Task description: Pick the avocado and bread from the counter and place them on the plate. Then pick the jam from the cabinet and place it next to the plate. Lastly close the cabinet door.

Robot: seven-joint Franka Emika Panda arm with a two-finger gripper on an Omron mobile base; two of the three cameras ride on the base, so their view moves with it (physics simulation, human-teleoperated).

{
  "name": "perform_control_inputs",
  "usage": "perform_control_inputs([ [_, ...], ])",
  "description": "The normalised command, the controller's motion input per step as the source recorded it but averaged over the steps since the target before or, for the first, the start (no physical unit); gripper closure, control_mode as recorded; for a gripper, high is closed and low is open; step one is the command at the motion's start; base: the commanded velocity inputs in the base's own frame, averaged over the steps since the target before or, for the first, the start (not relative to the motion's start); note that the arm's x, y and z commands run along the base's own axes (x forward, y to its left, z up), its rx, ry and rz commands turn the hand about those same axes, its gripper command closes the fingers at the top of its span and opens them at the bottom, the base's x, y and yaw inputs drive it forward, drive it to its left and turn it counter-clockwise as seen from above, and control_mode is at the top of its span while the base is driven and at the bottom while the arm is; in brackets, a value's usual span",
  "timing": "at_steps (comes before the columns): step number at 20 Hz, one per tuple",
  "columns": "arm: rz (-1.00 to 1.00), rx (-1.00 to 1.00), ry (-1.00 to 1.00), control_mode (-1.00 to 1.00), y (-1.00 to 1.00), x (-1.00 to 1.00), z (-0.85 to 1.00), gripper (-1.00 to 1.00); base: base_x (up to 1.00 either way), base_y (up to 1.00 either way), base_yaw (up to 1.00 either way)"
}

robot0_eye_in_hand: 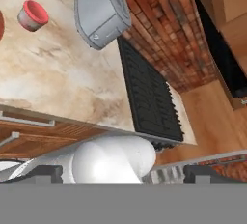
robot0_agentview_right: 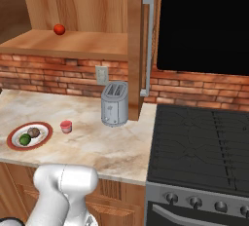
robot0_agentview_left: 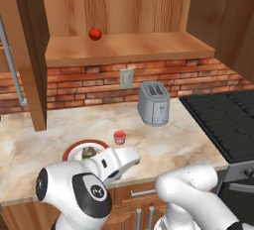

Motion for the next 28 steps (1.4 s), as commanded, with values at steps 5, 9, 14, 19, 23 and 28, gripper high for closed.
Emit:
perform_control_inputs([
  [5, 0.0, -0.28, 0.08, -1.0, 0.45, 0.0, 0.0, -1.0, 0.0, 0.0, 0.0],
  [9, 0.0, -0.27, 0.11, -1.0, 0.41, 0.0, 0.0, -1.0, 0.0, 0.0, 0.0],
  [14, 0.0, -0.22, 0.02, -1.0, 0.36, 0.0, 0.0, -1.0, 0.0, 0.0, 0.0],
  [19, 0.0, -0.19, 0.03, -1.0, 0.33, 0.0, 0.02, -1.0, 0.0, 0.0, 0.0],
  [23, 0.0, -0.15, 0.01, -1.0, 0.31, 0.0, 0.08, -1.0, 0.0, 0.0, 0.0],
  [28, -0.02, -0.12, 0.04, -1.0, 0.27, 0.01, 0.18, -1.0, 0.0, 0.0, 0.0],
])
